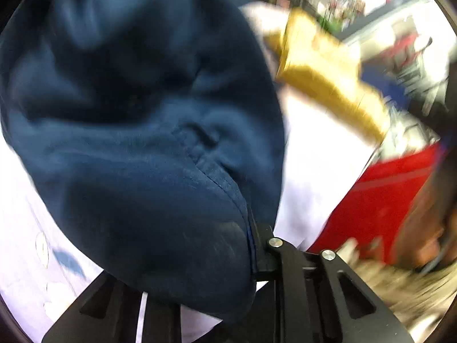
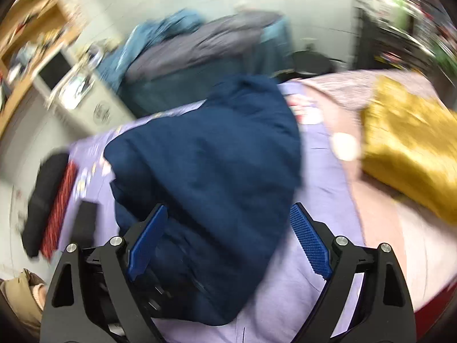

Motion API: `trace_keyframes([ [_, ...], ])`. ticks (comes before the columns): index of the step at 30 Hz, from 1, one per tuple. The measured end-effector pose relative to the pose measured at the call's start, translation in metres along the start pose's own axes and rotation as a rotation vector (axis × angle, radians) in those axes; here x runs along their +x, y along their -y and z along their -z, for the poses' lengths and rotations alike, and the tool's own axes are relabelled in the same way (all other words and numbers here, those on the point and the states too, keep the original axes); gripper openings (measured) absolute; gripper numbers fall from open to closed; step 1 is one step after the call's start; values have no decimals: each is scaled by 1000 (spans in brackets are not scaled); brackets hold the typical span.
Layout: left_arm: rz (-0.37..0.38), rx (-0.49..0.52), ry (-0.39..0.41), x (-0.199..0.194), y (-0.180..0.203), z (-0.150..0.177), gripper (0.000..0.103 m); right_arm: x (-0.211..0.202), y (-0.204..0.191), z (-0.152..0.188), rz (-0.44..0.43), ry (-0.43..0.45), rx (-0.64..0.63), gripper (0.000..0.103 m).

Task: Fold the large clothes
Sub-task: 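Grasp the navy jacket with both grippers and lift it off the sheet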

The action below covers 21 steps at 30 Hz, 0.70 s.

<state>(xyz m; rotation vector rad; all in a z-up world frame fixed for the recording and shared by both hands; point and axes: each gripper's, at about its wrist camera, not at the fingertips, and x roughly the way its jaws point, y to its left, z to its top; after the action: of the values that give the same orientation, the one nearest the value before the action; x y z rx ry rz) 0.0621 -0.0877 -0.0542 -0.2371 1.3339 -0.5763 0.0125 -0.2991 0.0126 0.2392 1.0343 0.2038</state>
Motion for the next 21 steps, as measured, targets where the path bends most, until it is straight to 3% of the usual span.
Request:
trace_keyframes([
  [3,43,-64,177,-53,-7,-57,19,-9,33,6,34,7,114,92],
  [5,-33,-42,271,-86,-8,-94,19,-7,50,16,43,-10,179,92],
  [8,-47,-81,342,-120,-22,-134,18,9,52,33,-5,-52,187,92],
  [12,-76,-80,323,-120,-23,-156,18,60,15,58,-171,-160,169,92],
  [16,-92,-49,290,-126,-16,-154,19,116,-30,68,-322,-235,220,92],
  [21,-102,-36,276,-125,-3,-148,19,155,-54,78,-326,-132,407,91],
])
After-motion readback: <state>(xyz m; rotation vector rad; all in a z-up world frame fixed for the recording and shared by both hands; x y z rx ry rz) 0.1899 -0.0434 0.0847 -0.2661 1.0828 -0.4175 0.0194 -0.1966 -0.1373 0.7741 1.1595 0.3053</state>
